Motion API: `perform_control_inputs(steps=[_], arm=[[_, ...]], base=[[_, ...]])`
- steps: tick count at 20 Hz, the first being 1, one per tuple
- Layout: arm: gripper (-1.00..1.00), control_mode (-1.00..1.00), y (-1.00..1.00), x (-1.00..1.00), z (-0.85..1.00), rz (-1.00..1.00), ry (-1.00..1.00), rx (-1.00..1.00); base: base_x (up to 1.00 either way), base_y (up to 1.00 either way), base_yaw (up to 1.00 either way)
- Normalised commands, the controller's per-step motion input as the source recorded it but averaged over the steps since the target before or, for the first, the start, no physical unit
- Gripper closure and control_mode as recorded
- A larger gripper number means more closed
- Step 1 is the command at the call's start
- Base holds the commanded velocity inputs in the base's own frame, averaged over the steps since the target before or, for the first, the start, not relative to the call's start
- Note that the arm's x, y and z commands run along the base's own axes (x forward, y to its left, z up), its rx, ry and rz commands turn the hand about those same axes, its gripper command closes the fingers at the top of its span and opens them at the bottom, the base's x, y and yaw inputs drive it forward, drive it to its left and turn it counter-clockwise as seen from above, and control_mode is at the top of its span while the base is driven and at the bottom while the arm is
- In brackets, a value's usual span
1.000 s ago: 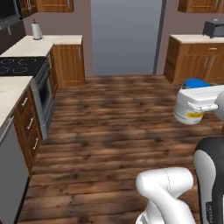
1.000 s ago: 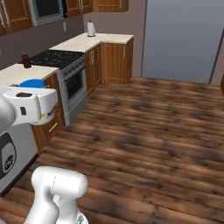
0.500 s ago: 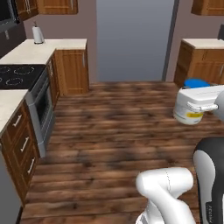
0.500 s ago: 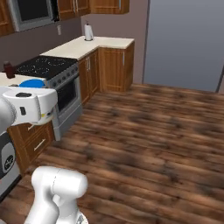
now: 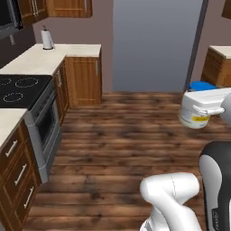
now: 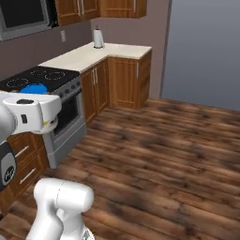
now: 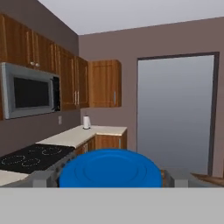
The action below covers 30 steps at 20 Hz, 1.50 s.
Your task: Collect the paprika, mayonnaise, and shaker from the cabinet and place them next to the stove.
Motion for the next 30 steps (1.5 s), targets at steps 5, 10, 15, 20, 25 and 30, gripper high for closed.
perform_control_inputs(steps=[5, 10, 15, 20, 25, 30], arm=[[1.00, 1.00, 0.00, 0.00, 0.00, 0.00, 0.00, 0.00], [1.00, 1.00, 0.00, 0.00, 0.00, 0.00, 0.00, 0.00], [1.00, 1.00, 0.00, 0.00, 0.00, 0.00, 0.00, 0.00], [1.00, 1.00, 0.00, 0.00, 0.00, 0.00, 0.00, 0.00], [1.00, 1.00, 0.00, 0.00, 0.00, 0.00, 0.00, 0.00], [1.00, 1.00, 0.00, 0.00, 0.00, 0.00, 0.00, 0.00]], base=[[1.00, -0.02, 0.25], [1.00, 0.00, 0.27], [1.00, 0.00, 0.31], [1.00, 0.00, 0.34], [1.00, 0.00, 0.38], [1.00, -0.02, 0.41]])
